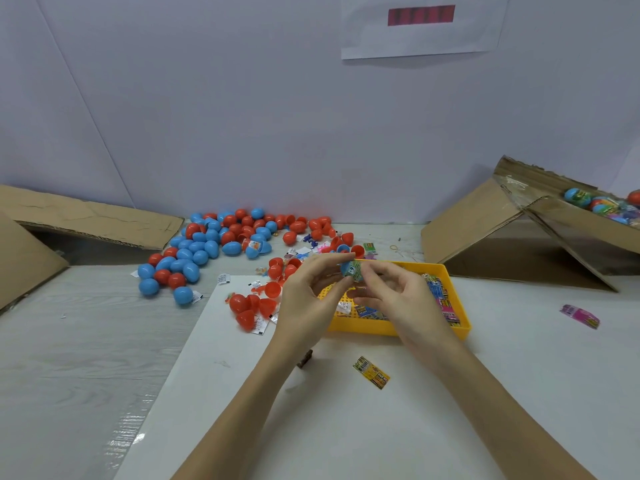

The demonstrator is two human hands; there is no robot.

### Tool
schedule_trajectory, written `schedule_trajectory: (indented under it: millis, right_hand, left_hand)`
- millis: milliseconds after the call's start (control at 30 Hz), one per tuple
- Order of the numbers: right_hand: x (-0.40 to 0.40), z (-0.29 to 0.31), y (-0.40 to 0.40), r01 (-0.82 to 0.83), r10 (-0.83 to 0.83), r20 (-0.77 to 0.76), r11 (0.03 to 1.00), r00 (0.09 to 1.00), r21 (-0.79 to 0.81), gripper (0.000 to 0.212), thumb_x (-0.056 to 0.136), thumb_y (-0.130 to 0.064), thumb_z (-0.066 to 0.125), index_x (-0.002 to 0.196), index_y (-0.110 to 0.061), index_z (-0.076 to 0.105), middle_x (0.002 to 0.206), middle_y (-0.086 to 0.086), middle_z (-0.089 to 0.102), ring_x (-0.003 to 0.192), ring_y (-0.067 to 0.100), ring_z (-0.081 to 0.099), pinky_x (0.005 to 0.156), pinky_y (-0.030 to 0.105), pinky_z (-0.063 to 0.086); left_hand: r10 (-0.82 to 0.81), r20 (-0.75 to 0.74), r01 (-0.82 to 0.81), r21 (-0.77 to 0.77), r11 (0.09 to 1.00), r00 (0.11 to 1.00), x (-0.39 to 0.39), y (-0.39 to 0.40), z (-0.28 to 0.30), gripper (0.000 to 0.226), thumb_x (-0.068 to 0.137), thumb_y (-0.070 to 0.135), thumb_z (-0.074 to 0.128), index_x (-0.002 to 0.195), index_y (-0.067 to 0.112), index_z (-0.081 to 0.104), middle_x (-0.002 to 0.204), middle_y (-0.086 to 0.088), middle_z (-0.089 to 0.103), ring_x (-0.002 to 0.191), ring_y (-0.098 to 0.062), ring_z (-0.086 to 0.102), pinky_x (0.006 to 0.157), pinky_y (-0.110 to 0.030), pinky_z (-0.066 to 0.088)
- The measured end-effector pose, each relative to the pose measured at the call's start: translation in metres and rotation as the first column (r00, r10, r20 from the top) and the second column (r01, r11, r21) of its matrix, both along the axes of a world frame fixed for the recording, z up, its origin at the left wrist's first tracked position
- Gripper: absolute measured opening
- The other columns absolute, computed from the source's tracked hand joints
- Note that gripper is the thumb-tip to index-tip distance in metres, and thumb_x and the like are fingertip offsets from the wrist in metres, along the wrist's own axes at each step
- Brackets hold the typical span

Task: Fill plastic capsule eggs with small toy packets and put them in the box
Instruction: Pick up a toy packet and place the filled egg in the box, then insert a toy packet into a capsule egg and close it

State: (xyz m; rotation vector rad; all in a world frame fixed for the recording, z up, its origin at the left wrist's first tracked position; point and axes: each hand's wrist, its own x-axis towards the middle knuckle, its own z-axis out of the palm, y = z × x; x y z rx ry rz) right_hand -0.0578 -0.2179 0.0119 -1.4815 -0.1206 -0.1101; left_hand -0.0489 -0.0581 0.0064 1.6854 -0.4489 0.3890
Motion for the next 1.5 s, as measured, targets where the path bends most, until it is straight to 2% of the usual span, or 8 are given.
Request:
schedule_trajectory:
  millis: [233, 400, 733, 833, 933, 1033, 1200, 1500]
  right_hand:
    - [0.002, -0.001, -0.006, 0.004, 0.009, 0.092, 0.991, 0.996, -0.135, 0.036, 0.093, -0.01, 0.074, 0.124, -0.029, 0.072, 0.104, -0.005, 0.079, 0.097, 0.01, 0.076, 0.078, 0.021, 0.061]
    - [0.004, -0.006, -0.003, -0.005, 0.006, 0.01, 0.999, 1.0, -0.044, 0.028, 0.1, -0.019, 0.068, 0.127, -0.023, 0.071, 0.102, -0.004, 0.08, 0.093, 0.016, 0.078, 0.079, 0.024, 0.062]
    - [0.005, 0.0, -0.012, 0.052, -0.047, 0.029, 0.972, 0.998, -0.229, 0.023, 0.1, -0.02, 0.067, 0.121, -0.012, 0.071, 0.087, 0.009, 0.078, 0.078, 0.021, 0.076, 0.071, 0.028, 0.062]
    - [0.017, 0.019, -0.029, 0.028, -0.017, -0.094, 0.992, 0.995, 0.12, 0.026, 0.1, -0.016, 0.064, 0.122, -0.004, 0.07, 0.094, 0.012, 0.079, 0.084, 0.018, 0.076, 0.072, 0.023, 0.06]
    - [0.038, 0.055, -0.07, 0.06, 0.004, -0.093, 0.735, 0.996, 0.675, 0.032, 0.095, -0.014, 0.064, 0.124, 0.0, 0.067, 0.102, 0.013, 0.077, 0.089, 0.018, 0.076, 0.075, 0.022, 0.061]
    - [0.055, 0.074, -0.103, 0.136, -0.096, -0.099, 0.581, 0.99, 0.802, 0.042, 0.104, -0.028, 0.055, 0.136, -0.001, 0.055, 0.115, 0.017, 0.072, 0.091, 0.02, 0.076, 0.074, 0.024, 0.061]
    - [0.055, 0.041, -0.097, 0.098, 0.039, -0.226, 0.82, 0.973, 0.564, 0.034, 0.105, -0.02, 0.054, 0.128, 0.003, 0.063, 0.098, 0.012, 0.074, 0.085, 0.017, 0.073, 0.069, 0.022, 0.061]
    - [0.047, -0.007, -0.052, -0.068, 0.164, -0.281, 0.944, 0.946, 0.323, 0.029, 0.106, -0.019, 0.055, 0.11, 0.0, 0.077, 0.089, 0.01, 0.075, 0.077, 0.015, 0.073, 0.065, 0.023, 0.06]
  left_hand:
    - [0.014, -0.091, -0.017, -0.024, 1.0, 0.996, 0.0, -0.002, 0.002, 0.028, 0.094, 0.024, 0.073, 0.122, 0.024, 0.071, 0.116, 0.006, 0.073, 0.103, -0.009, 0.071, 0.084, -0.028, 0.061]
    - [0.042, -0.043, -0.041, 0.02, 0.999, 0.998, 0.001, 0.001, -0.001, 0.03, 0.092, 0.011, 0.074, 0.121, 0.017, 0.074, 0.114, 0.003, 0.072, 0.102, -0.013, 0.072, 0.088, -0.031, 0.06]
    - [0.038, 0.107, -0.056, 0.17, 0.984, 0.993, 0.005, 0.003, -0.005, 0.042, 0.095, 0.007, 0.068, 0.136, 0.018, 0.065, 0.124, 0.01, 0.069, 0.108, -0.007, 0.069, 0.089, -0.025, 0.058]
    - [0.12, 0.239, -0.206, 0.377, 0.903, 0.964, 0.009, 0.007, -0.011, 0.039, 0.097, 0.015, 0.068, 0.135, 0.017, 0.065, 0.129, 0.007, 0.063, 0.119, -0.009, 0.061, 0.097, -0.028, 0.054]
    - [0.144, 0.247, -0.259, 0.536, 0.804, 0.958, 0.011, 0.01, -0.016, 0.03, 0.098, 0.019, 0.067, 0.128, 0.015, 0.069, 0.126, 0.004, 0.061, 0.123, -0.015, 0.053, 0.101, -0.026, 0.046]
    - [0.15, 0.231, -0.261, 0.594, 0.761, 0.961, 0.013, 0.011, -0.022, 0.028, 0.099, 0.024, 0.066, 0.125, 0.017, 0.07, 0.124, 0.005, 0.06, 0.122, -0.013, 0.048, 0.099, -0.021, 0.04]
    - [0.168, 0.216, -0.268, 0.617, 0.74, 0.962, 0.018, 0.012, -0.026, 0.026, 0.099, 0.03, 0.065, 0.12, 0.018, 0.072, 0.122, 0.005, 0.06, 0.121, -0.012, 0.047, 0.098, -0.022, 0.04]
    - [0.266, 0.192, -0.324, 0.669, 0.669, 0.945, 0.016, 0.013, -0.029, 0.041, 0.101, 0.043, 0.057, 0.134, 0.02, 0.063, 0.135, 0.004, 0.052, 0.131, -0.011, 0.037, 0.105, -0.025, 0.038]
